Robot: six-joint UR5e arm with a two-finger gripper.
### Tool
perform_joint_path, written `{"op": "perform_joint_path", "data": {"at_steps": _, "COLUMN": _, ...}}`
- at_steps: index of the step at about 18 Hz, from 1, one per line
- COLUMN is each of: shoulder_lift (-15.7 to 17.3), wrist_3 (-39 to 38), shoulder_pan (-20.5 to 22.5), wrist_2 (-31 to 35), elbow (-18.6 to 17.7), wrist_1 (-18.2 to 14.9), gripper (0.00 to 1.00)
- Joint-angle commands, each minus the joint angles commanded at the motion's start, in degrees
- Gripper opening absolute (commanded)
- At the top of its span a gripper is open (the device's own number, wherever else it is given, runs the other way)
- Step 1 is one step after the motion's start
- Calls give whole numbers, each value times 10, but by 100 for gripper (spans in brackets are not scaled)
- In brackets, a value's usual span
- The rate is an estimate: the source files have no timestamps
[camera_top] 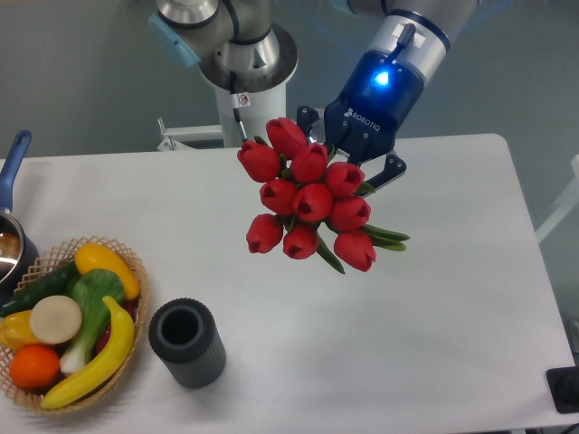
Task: Insert the flowers into the vase
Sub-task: 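Hold the red tulip bunch in the gripper and begin moving toward the vase, then carry the tulips over the black vase, stems pointing down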
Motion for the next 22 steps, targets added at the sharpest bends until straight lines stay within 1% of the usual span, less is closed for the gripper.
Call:
{"op": "perform_joint_path", "data": {"at_steps": 3, "shoulder_lift": -4, "wrist_3": -1, "shoulder_pan": -3, "wrist_2": 0, "elbow": 2, "wrist_1": 0, "gripper": 33}}
{"op": "perform_joint_path", "data": {"at_steps": 5, "shoulder_lift": -11, "wrist_3": -2, "shoulder_pan": -4, "wrist_2": 0, "elbow": 11, "wrist_1": -1, "gripper": 33}}
{"op": "perform_joint_path", "data": {"at_steps": 9, "shoulder_lift": -12, "wrist_3": -3, "shoulder_pan": -4, "wrist_2": -1, "elbow": 11, "wrist_1": -1, "gripper": 33}}
{"op": "perform_joint_path", "data": {"at_steps": 11, "shoulder_lift": -13, "wrist_3": -4, "shoulder_pan": -11, "wrist_2": -2, "elbow": 11, "wrist_1": -1, "gripper": 33}}
{"op": "perform_joint_path", "data": {"at_steps": 16, "shoulder_lift": -29, "wrist_3": -2, "shoulder_pan": -29, "wrist_2": -2, "elbow": 25, "wrist_1": 1, "gripper": 33}}
{"op": "perform_joint_path", "data": {"at_steps": 18, "shoulder_lift": -39, "wrist_3": -3, "shoulder_pan": -33, "wrist_2": -3, "elbow": 25, "wrist_1": 24, "gripper": 33}}
{"op": "perform_joint_path", "data": {"at_steps": 19, "shoulder_lift": -41, "wrist_3": -3, "shoulder_pan": -46, "wrist_2": -4, "elbow": 25, "wrist_1": 37, "gripper": 33}}
{"op": "perform_joint_path", "data": {"at_steps": 22, "shoulder_lift": -43, "wrist_3": -4, "shoulder_pan": -53, "wrist_2": -6, "elbow": 25, "wrist_1": 40, "gripper": 33}}
